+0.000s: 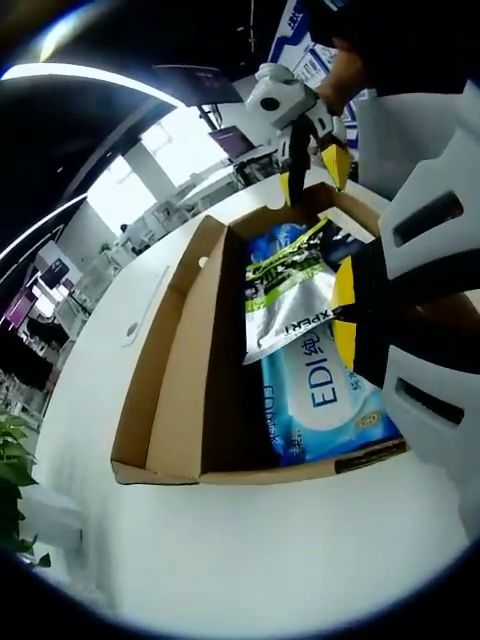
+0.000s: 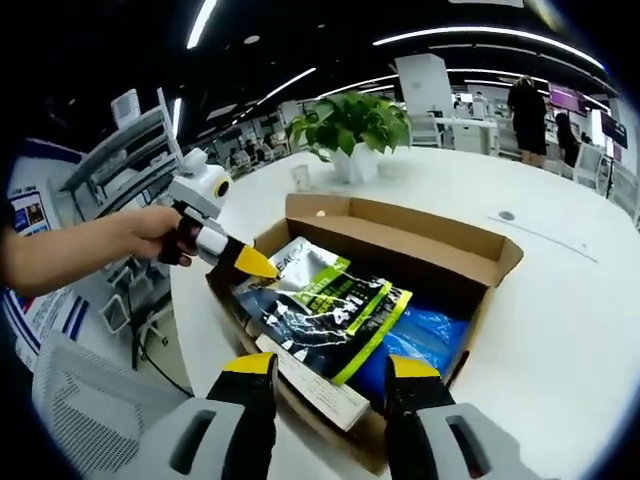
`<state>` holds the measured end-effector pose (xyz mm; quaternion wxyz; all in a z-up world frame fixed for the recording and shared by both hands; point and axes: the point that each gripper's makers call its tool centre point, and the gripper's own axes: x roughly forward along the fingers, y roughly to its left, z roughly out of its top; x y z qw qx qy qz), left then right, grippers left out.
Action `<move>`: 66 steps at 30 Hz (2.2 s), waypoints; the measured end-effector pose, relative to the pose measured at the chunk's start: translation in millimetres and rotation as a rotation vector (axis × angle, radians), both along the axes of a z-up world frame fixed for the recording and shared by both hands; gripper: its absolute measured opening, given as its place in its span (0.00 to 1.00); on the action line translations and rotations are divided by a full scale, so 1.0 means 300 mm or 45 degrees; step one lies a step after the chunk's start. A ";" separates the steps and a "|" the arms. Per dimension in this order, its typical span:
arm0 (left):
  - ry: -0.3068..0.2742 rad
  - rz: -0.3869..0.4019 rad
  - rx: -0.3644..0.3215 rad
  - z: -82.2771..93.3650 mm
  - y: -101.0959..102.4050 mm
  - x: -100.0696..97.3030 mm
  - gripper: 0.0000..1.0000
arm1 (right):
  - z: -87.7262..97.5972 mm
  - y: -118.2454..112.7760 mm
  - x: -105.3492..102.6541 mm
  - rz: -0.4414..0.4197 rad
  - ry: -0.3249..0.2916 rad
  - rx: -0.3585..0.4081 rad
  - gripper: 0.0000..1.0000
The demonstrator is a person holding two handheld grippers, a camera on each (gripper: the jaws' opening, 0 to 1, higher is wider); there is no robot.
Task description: Operate the shoe box by opening the lid, removing the specified soft item, and placing it in the target area until the item is outside and the box remains undamaged.
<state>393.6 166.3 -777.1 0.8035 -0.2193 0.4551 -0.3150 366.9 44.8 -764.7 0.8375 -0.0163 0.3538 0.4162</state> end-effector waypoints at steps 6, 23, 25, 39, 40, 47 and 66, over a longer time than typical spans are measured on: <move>-0.008 -0.005 0.014 -0.002 0.007 0.000 0.00 | -0.024 0.026 0.004 0.028 0.049 -0.015 0.34; -0.030 -0.022 0.043 -0.005 0.011 -0.004 0.00 | -0.098 0.053 0.006 0.033 0.213 -0.082 0.34; -0.030 -0.024 0.042 -0.005 0.010 -0.007 0.00 | -0.103 0.056 0.004 0.029 0.228 -0.081 0.34; -0.058 -0.018 0.051 0.008 0.005 -0.001 0.00 | -0.079 0.058 0.028 -0.059 0.231 -0.025 0.27; -0.058 -0.017 0.051 0.008 0.005 -0.002 0.00 | -0.071 0.058 0.033 -0.067 0.217 -0.013 0.25; -0.067 -0.023 0.051 0.013 -0.012 -0.014 0.00 | -0.075 0.064 0.026 -0.073 0.205 -0.015 0.14; -0.128 -0.027 0.038 0.094 -0.034 -0.013 0.00 | -0.008 0.019 0.026 -0.109 0.151 0.015 0.00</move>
